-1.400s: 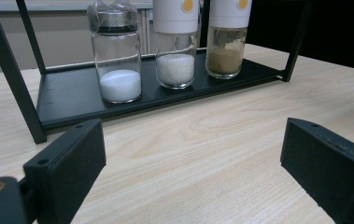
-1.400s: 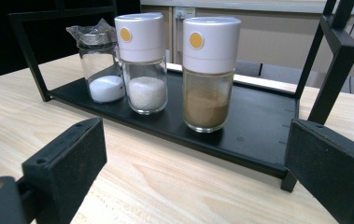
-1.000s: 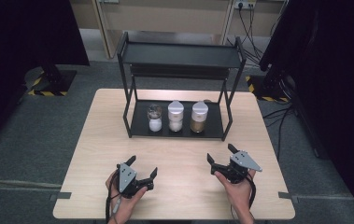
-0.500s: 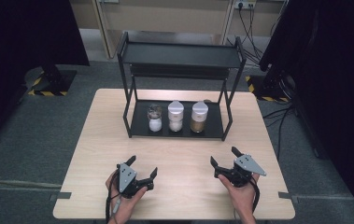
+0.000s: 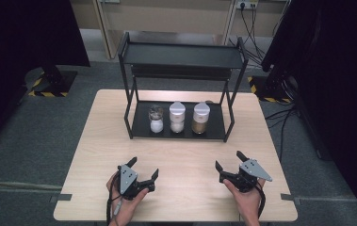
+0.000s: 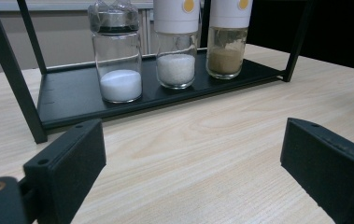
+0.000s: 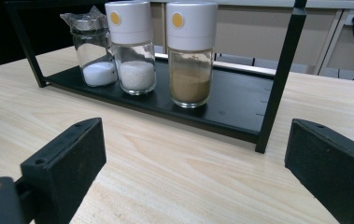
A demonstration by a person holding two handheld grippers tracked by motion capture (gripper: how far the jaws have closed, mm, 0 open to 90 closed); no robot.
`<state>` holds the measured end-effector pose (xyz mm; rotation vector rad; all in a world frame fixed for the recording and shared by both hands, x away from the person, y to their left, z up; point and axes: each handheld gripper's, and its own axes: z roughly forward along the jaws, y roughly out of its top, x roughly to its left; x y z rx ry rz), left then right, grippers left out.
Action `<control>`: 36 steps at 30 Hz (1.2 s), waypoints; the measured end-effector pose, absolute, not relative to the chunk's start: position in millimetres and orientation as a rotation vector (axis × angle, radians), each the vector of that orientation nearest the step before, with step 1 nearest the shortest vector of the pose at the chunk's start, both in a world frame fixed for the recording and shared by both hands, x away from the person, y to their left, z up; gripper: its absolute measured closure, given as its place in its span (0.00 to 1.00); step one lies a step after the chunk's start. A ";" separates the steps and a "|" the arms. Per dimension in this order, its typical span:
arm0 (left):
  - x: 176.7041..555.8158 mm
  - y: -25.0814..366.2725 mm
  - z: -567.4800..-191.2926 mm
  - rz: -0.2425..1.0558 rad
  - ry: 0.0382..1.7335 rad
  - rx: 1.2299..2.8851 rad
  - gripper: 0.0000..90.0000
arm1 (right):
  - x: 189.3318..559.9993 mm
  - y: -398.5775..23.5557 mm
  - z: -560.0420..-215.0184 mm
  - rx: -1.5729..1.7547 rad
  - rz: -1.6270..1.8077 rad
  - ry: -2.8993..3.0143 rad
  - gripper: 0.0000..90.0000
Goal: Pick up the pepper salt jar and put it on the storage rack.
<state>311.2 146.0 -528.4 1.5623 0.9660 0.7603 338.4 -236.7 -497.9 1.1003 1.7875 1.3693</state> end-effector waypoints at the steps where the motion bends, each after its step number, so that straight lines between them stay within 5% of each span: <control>1: 311.2 145.9 -528.5 0.760 0.966 1.561 0.07 | 337.7 -237.2 -498.3 1.102 1.371 1.788 0.06; 36: 311.1 146.0 -528.5 0.761 0.967 1.561 0.07 | 318.5 -254.4 -503.7 1.115 1.378 1.778 0.05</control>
